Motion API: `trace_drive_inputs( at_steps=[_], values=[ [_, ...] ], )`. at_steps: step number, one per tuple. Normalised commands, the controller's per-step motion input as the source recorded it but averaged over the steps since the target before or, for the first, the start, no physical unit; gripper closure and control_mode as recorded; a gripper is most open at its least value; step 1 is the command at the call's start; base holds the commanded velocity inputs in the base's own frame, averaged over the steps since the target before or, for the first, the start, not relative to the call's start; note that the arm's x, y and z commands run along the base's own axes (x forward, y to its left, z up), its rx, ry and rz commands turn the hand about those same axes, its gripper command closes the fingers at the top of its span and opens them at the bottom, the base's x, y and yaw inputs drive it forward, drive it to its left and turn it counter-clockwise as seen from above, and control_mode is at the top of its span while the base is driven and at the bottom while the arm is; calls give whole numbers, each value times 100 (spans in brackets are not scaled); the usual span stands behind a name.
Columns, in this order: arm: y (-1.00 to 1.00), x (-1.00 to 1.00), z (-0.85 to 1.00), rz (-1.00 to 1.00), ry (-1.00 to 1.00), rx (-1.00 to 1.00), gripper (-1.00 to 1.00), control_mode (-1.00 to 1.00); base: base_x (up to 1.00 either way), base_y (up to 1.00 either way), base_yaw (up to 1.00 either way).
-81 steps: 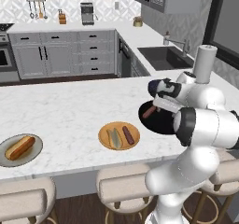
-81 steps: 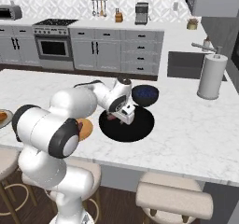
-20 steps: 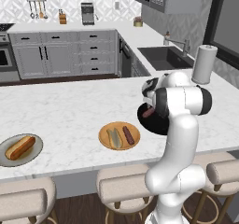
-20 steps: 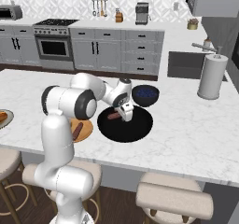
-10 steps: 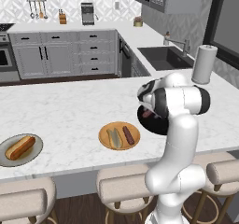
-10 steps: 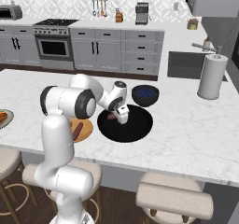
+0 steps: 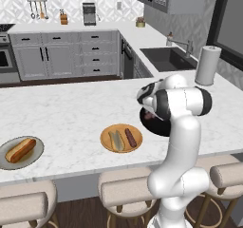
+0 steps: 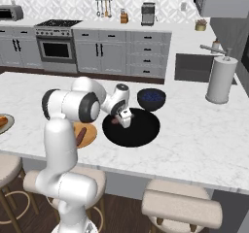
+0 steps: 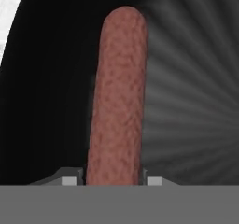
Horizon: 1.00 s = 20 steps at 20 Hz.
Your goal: Place one bun and one sausage from the bowl on each plate.
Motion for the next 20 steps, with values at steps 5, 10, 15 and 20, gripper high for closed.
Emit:
trace_drive_inputs(
  at_steps=[5,10,15,20],
  values=[
    [-29,-86,2,-2,0,0,100,-100,0,0,0],
    [-17,-99,91,-9,-19,0,100,-100,0,0,0],
    [2,-100,100,-8,-20,-1,100,-100,0,0,0],
    [10,-80,79,-1,-8,-7,100,100,-20,13,0]
  ],
)
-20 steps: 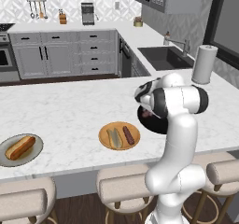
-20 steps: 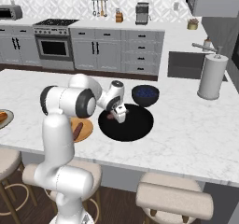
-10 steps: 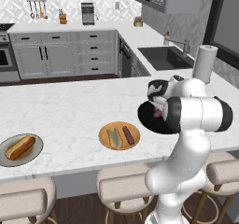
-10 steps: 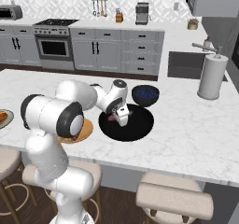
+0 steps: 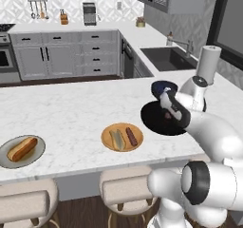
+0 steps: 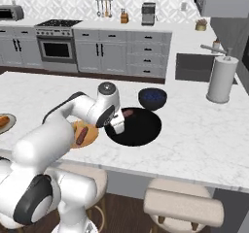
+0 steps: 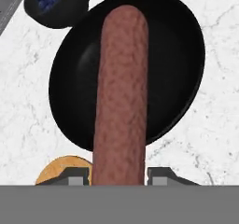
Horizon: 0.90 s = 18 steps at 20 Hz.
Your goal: Place one bun and one sausage from the bowl on each plate.
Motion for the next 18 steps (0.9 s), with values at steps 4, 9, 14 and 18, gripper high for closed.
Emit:
trace_drive_inputs(
  at_steps=[4,9,14,18],
  values=[
    [0,0,0,0,0,0,100,100,-97,100,7],
    [0,0,0,0,0,0,100,100,-68,100,11],
    [0,0,0,0,0,0,100,100,4,100,6],
    [0,0,0,0,0,0,100,100,46,100,-2]
  ],
)
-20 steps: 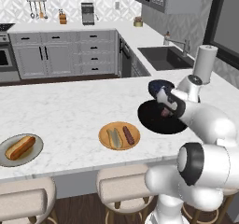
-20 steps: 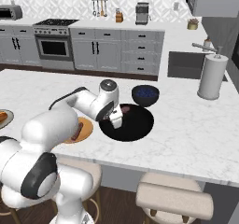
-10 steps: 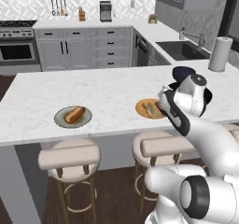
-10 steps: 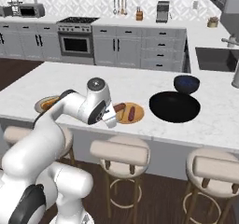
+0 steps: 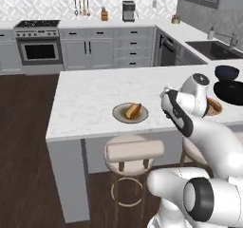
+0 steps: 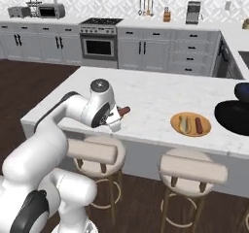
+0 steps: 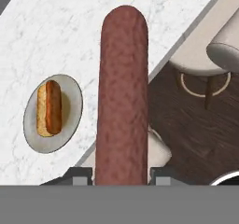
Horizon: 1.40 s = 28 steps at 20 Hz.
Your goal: Place one bun and one sausage from the bowl on each plate.
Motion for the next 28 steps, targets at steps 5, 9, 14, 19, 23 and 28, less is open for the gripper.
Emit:
trace_drive_inputs(
  at_steps=[5,9,14,19,23,28],
  values=[
    [0,0,0,0,0,0,100,100,84,98,-8],
    [0,0,0,0,0,0,100,100,100,42,-5],
    [-50,92,-29,8,19,0,100,-100,0,0,0],
    [-64,9,-64,35,13,-1,100,-100,0,0,0],
    [-3,-33,-39,33,1,-8,100,-100,0,0,0],
    [35,-4,-35,13,2,-11,100,-100,0,0,0]
  ],
)
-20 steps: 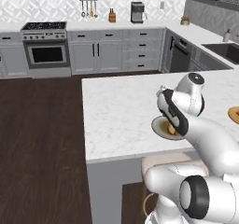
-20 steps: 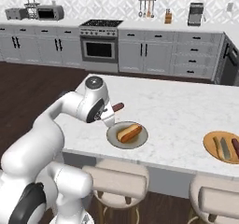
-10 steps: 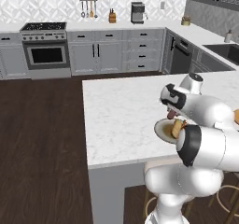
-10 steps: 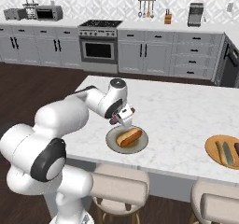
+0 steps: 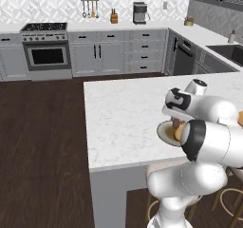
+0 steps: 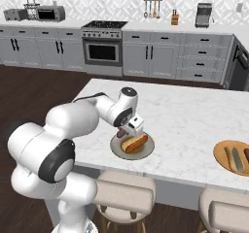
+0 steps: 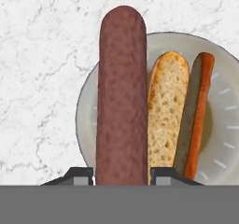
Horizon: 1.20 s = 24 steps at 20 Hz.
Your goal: Place one bun and one sausage from the bowl on each plate.
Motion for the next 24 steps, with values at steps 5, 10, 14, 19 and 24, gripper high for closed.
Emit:
trace_drive_inputs(
  at_steps=[5,10,14,19,24],
  values=[
    [23,11,-39,1,9,-10,100,-100,0,0,0],
    [-6,8,-31,0,6,-3,-100,-100,0,0,0],
    [0,3,0,0,0,0,-100,-100,0,0,0],
    [0,-17,50,0,-3,0,-100,-100,0,0,0],
    [0,-99,100,2,-57,-1,-100,-100,0,0,0]
  ],
)
